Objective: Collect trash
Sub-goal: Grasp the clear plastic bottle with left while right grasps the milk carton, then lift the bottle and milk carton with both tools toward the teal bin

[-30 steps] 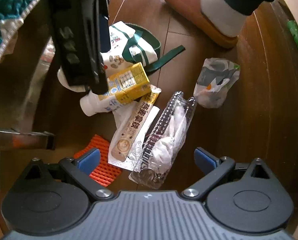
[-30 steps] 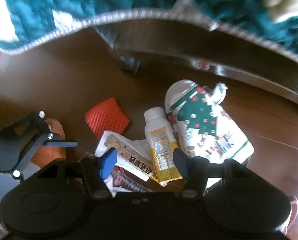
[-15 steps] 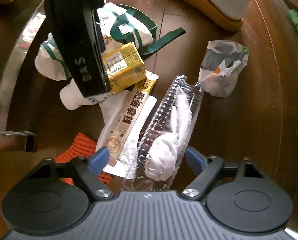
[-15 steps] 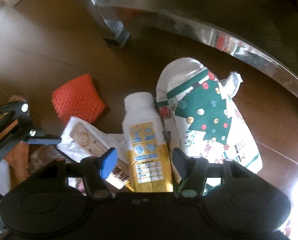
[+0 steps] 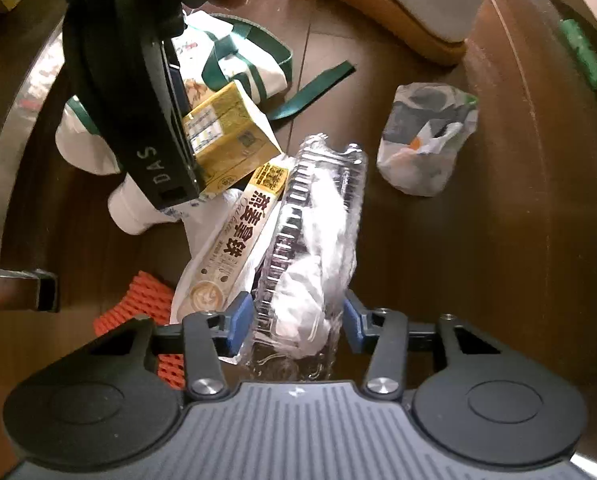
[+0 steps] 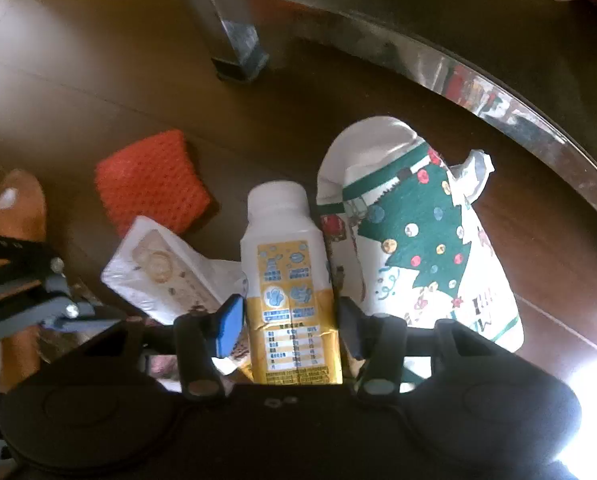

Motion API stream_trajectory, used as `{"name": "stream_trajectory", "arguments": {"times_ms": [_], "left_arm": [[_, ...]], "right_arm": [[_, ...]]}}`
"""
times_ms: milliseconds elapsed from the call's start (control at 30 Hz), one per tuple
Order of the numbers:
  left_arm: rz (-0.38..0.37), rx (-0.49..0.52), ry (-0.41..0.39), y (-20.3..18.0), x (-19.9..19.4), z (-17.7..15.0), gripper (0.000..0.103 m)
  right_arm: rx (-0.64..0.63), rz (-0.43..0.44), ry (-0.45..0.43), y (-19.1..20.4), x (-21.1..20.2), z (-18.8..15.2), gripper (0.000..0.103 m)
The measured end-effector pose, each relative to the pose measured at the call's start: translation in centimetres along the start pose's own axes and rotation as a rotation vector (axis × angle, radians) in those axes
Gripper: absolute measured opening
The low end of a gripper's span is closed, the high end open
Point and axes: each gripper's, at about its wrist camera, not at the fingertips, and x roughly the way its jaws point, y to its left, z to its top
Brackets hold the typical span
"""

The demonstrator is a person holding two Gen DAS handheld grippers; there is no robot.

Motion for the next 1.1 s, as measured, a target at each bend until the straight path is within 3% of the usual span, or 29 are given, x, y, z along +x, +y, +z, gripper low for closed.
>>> {"name": "stream_trajectory", "arguments": {"times_ms": [167,400,533,567,900,1100], "left_arm": [[-0.014,0.004,-0.005,0.1,-2.2,0.0,0.042],[-0.037,-0.075,0.004,1.5,-6.5,0.7,0.042],[-0.022,-0.15,0.002,2.4,-9.8,1.3,0.042],[-0.02,-0.17,0.0,2.6,-10.8,1.5,0.042],[0.031,-0.434,-0.074,3.2,-22.4,3.8,0.042],[0.1,-0.654,-0.195,1.7,-29.5,4.5,0.042]], "right_arm": [[-0.009,0.041,0.004,0.0,-2.5,-0.5,0.049],[0.04,0.058,-0.011,-0.6,-7.6,-0.7,0.049],[0.063,0.031,-0.036,-1.0,-11.5,-1.2,0.049],[0.075,-0.036,-0.044,-0.7,-12.6,-1.2,0.049],[0.189,-0.134,-0.24,0.2,-25.9,-3.7,0.049],[0.278,-0.167,-0.4,1.9,-33.9,-6.3,0.048]]}}
